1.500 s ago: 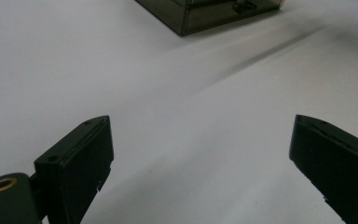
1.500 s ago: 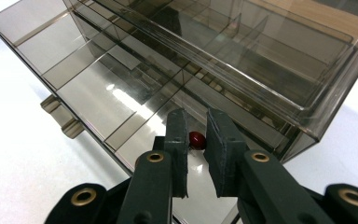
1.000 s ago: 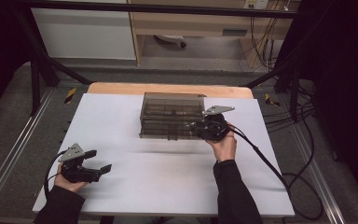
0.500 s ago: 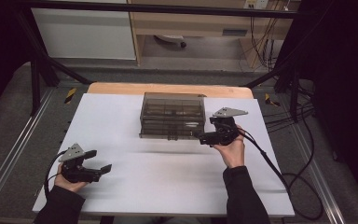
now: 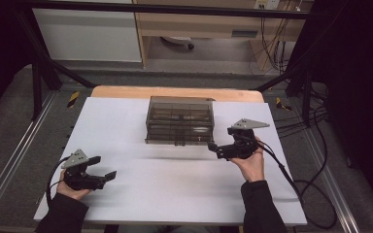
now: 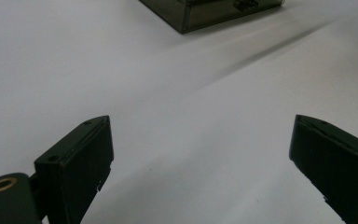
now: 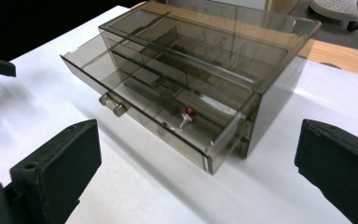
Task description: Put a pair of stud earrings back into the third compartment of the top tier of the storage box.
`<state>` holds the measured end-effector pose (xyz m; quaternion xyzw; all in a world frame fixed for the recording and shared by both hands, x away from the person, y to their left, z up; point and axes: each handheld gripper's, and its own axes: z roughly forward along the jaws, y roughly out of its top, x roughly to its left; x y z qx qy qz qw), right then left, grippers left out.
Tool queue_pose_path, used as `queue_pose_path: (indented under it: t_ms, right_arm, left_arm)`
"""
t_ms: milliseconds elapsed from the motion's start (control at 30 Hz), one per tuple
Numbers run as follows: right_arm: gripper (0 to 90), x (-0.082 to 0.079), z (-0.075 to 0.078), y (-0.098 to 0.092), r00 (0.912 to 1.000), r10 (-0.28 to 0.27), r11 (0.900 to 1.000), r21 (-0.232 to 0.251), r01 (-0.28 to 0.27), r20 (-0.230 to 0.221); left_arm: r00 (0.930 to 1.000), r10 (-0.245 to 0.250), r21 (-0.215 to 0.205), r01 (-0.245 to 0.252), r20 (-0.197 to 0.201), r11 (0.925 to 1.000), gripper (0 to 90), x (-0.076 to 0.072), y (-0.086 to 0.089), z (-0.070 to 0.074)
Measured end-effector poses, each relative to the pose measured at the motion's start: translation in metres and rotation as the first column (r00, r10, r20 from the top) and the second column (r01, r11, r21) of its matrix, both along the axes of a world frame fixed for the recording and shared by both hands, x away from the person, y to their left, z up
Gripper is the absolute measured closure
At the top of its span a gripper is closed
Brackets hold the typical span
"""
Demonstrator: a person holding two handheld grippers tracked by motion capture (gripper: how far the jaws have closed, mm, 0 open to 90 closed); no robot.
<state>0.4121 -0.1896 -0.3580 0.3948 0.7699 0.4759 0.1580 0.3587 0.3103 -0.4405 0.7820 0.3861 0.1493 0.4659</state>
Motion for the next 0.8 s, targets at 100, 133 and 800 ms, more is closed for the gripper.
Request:
queue_pose_path:
  t_ms: [100, 133, 800]
  right_arm:
    - [0.5, -0.004, -0.005, -0.007, 1.0, -0.006, 1.0, 0.007, 0.006, 0.0]
    - [0.5, -0.005, -0.006, -0.009, 1.0, -0.004, 1.0, 0.005, 0.004, -0.002]
    - [0.5, -0.031, -0.062, -0.051, 0.9988, -0.019, 1.0, -0.016, 0.018, -0.045]
  left_arm:
    - [1.0, 0.001, -0.001, -0.001, -0.001, 1.0, 6.2, 0.0, 0.0, 0.0]
    - [1.0, 0.001, 0.0, -0.001, -0.001, 1.0, 6.3, 0.0, 0.0, 0.0]
    - [1.0, 0.002, 0.005, -0.002, 0.0, 1.0, 6.2, 0.0, -0.001, 0.0]
